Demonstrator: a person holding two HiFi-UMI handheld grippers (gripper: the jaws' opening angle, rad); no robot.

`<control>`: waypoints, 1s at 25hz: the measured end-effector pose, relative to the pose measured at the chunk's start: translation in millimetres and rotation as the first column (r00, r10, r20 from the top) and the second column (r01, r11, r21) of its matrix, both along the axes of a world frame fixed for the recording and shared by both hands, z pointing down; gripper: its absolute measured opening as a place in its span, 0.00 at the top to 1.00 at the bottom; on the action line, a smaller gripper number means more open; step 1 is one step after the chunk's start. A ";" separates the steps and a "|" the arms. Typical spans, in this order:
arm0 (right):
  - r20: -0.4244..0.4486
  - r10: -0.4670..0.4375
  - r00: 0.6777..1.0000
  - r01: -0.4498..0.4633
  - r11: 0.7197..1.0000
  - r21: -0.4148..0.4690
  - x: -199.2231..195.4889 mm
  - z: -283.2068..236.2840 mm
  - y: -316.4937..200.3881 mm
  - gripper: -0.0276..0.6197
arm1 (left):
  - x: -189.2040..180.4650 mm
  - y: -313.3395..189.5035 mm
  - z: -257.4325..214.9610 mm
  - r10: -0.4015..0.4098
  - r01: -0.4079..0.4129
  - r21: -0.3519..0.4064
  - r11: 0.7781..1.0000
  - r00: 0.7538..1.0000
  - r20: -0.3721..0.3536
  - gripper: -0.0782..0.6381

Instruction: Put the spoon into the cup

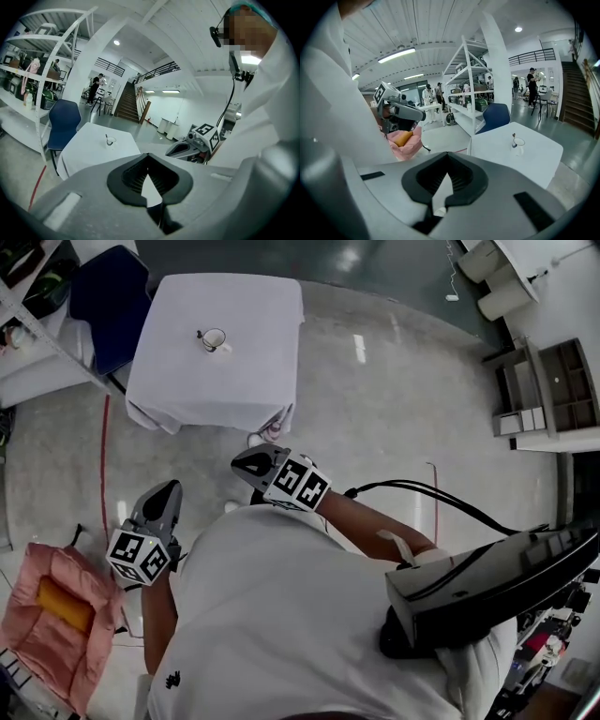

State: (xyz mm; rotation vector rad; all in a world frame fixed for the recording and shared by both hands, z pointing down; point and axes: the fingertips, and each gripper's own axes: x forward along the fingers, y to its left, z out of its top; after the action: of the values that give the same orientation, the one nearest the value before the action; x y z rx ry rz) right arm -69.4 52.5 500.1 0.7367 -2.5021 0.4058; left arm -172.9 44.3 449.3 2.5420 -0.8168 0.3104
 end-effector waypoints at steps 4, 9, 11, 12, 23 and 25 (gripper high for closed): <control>-0.013 -0.014 1.000 0.014 1.000 0.015 -5.2 -0.7 -9.7 0.95 | -5.1 -9.0 1.0 -0.006 0.006 0.000 1.000 1.000 0.004 0.88; -0.019 -0.025 1.000 0.025 0.999 0.028 -5.4 -2.2 -17.7 0.95 | -4.8 -13.3 2.5 -0.014 0.014 0.001 1.000 1.000 0.005 0.88; -0.020 -0.030 0.999 0.031 0.999 0.028 -3.1 -2.2 -19.4 0.95 | -1.0 -15.1 3.5 -0.013 0.013 0.006 1.000 1.000 0.009 0.88; -0.022 -0.033 0.999 0.033 0.999 0.029 -2.7 -2.1 -20.3 0.95 | 0.1 -16.5 4.1 -0.012 0.012 0.009 1.000 1.000 0.013 0.88; -0.022 -0.048 0.999 0.049 0.999 0.013 -9.0 -2.8 -15.4 0.95 | -3.8 -13.6 9.2 -0.017 0.017 -0.012 1.000 1.000 0.021 0.88; -0.022 -0.051 0.998 0.051 0.999 0.010 -9.6 -0.7 -13.0 0.95 | -5.2 -10.9 10.9 -0.018 0.019 -0.018 1.000 0.999 0.027 0.88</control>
State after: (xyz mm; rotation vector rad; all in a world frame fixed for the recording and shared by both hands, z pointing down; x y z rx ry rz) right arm -79.0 39.5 499.4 0.6759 -2.4983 0.3650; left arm -178.2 33.4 460.2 2.5173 -0.8431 0.3446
